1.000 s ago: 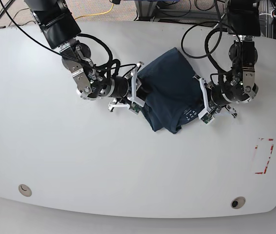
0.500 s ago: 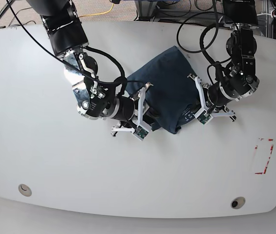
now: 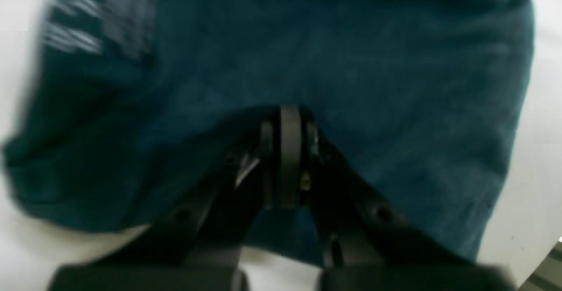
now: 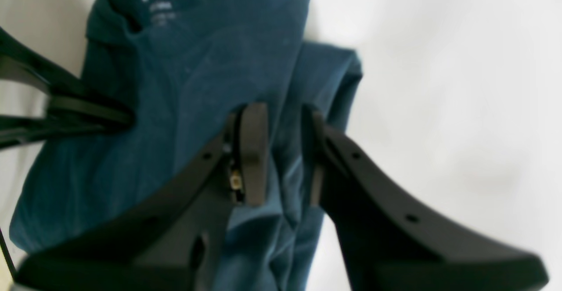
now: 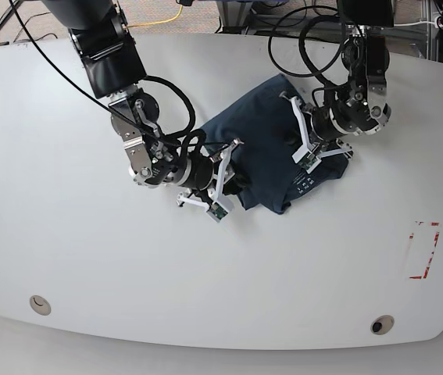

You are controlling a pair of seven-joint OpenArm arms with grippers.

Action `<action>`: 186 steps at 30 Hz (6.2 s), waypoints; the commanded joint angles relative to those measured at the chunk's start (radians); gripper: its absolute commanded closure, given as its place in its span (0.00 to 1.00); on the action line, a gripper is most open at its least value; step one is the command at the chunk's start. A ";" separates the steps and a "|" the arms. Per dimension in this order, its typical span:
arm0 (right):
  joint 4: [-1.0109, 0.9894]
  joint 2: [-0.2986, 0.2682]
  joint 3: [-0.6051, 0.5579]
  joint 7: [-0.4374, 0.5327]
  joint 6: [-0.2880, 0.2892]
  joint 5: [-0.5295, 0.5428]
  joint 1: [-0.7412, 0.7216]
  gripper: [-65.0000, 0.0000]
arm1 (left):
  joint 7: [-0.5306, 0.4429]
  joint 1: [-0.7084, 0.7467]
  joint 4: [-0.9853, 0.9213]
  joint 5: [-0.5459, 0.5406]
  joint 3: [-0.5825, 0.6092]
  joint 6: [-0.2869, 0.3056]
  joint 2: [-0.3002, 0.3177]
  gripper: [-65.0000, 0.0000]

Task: Layout the t-shirt on the table in an organized manner, then fold the t-shirt properly
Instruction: 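Grasp the bundle's opposite edge with the left gripper beside the right, then drag the folded bundle with the left gripper toward the table edge, then release the bundle with the left gripper and lift it away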

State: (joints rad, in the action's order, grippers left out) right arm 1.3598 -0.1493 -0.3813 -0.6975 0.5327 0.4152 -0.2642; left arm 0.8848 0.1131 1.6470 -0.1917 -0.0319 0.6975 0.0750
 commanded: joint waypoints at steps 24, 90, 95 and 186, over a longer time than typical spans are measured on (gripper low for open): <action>0.140 -0.011 0.011 0.035 0.014 0.014 0.136 0.81 | -0.117 -0.054 -0.004 -0.012 -0.020 0.001 0.161 1.00; 0.593 -0.174 0.193 -0.210 0.017 0.020 0.270 0.81 | -0.570 0.144 -0.193 -0.015 -0.187 -0.246 0.257 1.00; 0.593 -0.174 0.192 -0.210 0.017 0.020 0.271 0.81 | -0.570 0.152 -0.193 -0.015 -0.267 -0.213 0.285 1.00; 0.593 -0.135 0.192 -0.210 0.014 0.020 0.293 0.81 | -0.361 0.061 -0.245 -0.016 -0.524 -0.118 0.250 1.00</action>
State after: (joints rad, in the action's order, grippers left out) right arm 1.9308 -0.2798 -0.1951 -0.9283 0.5465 0.4221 0.0429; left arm 0.5484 0.1795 1.4105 -0.1955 -0.5484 0.5758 0.2905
